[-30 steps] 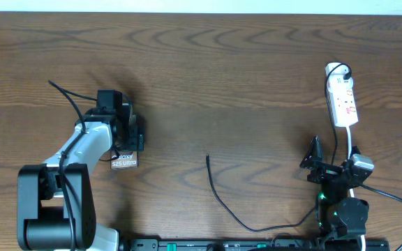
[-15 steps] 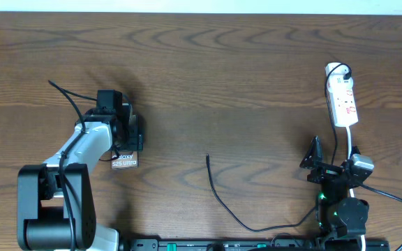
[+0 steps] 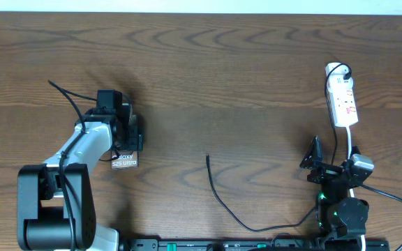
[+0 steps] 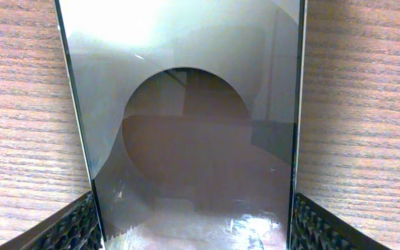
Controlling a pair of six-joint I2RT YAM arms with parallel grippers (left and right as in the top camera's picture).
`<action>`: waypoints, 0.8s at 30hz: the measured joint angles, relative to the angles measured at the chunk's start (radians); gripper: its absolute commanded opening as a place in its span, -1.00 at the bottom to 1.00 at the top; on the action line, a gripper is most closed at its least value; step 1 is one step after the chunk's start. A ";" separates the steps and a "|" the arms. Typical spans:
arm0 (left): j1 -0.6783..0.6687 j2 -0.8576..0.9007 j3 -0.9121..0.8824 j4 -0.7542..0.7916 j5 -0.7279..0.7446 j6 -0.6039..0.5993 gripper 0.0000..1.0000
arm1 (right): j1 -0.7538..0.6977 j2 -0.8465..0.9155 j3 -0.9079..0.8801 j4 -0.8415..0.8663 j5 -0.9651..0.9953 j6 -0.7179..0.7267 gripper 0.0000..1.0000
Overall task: Plug charger to phone and switch on socket
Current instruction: 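Lower the left gripper and close it on the phone's long edges, then lift the phone with the left gripper and tilt it upright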
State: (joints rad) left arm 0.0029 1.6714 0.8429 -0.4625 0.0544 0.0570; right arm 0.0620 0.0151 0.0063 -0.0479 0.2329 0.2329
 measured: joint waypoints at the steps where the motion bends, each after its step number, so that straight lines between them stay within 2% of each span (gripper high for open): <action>1: 0.000 0.000 0.000 0.000 0.000 0.000 0.45 | 0.000 0.000 0.000 0.000 0.000 0.000 0.99; 20: 0.001 -0.002 0.000 -0.001 0.004 0.000 0.37 | 0.000 0.000 0.000 0.000 0.000 0.000 0.99; 24: 0.001 -0.002 0.000 -0.001 0.004 0.000 0.27 | 0.000 0.000 0.000 0.000 0.000 0.000 0.99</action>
State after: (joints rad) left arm 0.0040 1.6699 0.8429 -0.4637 0.0582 0.0570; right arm 0.0620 0.0151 0.0063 -0.0479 0.2329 0.2329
